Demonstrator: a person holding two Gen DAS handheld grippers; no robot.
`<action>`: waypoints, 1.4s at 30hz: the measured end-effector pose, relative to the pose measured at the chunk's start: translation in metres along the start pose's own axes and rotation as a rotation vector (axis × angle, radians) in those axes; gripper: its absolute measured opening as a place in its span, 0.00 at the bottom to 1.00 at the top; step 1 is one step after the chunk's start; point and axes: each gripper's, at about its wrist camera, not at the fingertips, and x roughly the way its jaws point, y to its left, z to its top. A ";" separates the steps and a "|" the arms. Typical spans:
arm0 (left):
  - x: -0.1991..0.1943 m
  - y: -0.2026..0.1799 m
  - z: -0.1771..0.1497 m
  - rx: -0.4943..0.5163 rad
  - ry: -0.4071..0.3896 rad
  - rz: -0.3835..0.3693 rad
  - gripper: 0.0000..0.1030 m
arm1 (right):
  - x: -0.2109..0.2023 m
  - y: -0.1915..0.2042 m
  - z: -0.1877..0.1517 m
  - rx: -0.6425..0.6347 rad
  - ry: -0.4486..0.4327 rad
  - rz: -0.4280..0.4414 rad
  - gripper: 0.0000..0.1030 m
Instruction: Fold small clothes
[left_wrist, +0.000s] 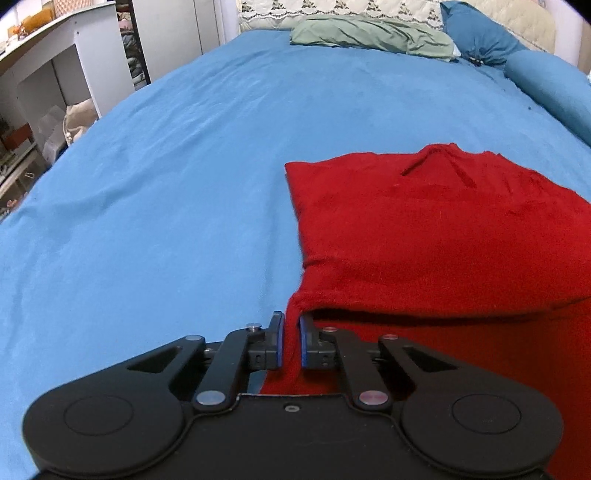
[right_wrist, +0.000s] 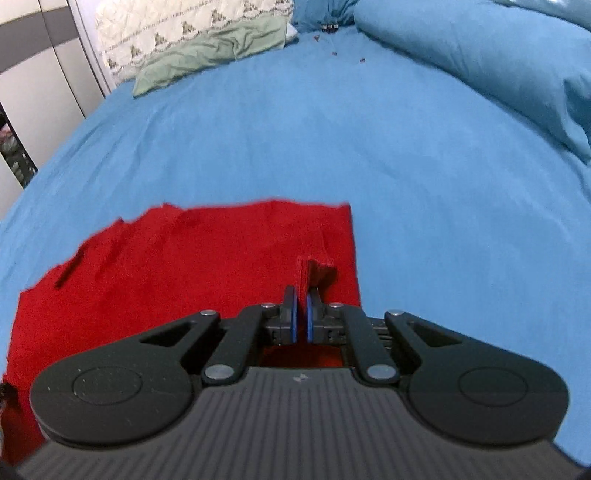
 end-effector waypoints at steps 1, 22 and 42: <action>-0.004 -0.001 0.001 0.006 0.001 0.016 0.17 | -0.002 -0.001 -0.004 0.001 0.011 -0.013 0.27; 0.028 -0.041 0.027 0.077 0.004 -0.165 0.77 | 0.024 0.022 -0.021 -0.131 0.032 0.075 0.76; -0.120 -0.035 0.024 0.127 -0.187 -0.168 0.93 | -0.139 0.017 -0.023 -0.156 -0.213 0.226 1.00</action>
